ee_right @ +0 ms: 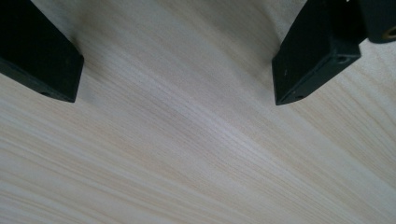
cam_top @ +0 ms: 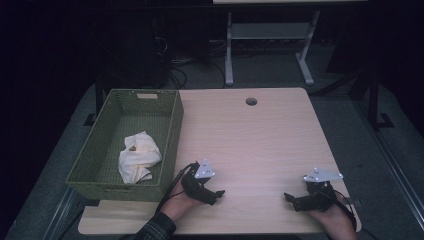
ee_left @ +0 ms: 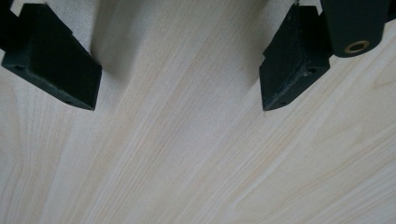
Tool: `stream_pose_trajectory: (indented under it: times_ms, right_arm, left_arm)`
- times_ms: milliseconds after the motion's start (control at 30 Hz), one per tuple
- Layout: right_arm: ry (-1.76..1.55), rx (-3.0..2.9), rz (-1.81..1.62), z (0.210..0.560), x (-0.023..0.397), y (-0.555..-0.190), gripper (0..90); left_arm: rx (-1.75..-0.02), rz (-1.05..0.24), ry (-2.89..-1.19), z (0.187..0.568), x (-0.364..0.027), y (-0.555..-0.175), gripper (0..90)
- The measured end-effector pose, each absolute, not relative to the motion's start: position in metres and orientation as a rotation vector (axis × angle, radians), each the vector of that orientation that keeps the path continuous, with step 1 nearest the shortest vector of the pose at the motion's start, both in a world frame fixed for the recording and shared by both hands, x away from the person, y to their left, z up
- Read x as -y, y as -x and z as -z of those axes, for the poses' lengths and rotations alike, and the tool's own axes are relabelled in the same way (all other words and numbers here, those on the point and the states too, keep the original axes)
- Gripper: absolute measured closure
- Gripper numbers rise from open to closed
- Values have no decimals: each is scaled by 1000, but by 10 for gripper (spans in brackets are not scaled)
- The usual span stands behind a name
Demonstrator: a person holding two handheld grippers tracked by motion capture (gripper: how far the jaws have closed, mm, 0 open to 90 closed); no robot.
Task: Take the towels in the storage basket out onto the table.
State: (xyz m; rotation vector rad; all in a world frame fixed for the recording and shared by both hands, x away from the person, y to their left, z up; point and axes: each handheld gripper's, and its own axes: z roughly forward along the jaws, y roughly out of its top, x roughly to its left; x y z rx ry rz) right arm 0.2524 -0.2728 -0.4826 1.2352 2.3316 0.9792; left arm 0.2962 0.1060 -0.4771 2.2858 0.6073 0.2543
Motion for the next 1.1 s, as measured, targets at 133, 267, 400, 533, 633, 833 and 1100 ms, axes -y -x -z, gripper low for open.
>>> stream_pose_trajectory:
  times_ms: [133, 267, 400, 533, 633, 833, 1100]
  right_arm:
    - [-1233, -2333, -978, 483, 273, -252, 17]
    - [-1233, -2333, -978, 483, 273, -252, 17]
    - [-1233, -2333, -979, 483, 273, -252, 17]
    - [-1231, -2334, -979, 483, 273, -252, 17]
    - [-1232, -2333, -979, 483, 273, -252, 17]
    - [-1231, -2333, -979, 483, 273, -252, 17]
    - [-1231, -2333, -978, 483, 273, -252, 17]
  left_arm:
    - [-609, -249, -2303, 475, -105, -297, 122]
    - [-648, -220, -2303, 473, -105, -300, 127]
    - [-662, -223, -2309, 469, -106, -303, 127]
    - [-667, -220, -2302, 466, -108, -304, 128]
    - [-672, -230, -2281, 461, -108, -306, 130]
    - [-665, -242, -2262, 454, -108, -309, 130]
    - [-652, -249, -2256, 443, -109, -311, 130]
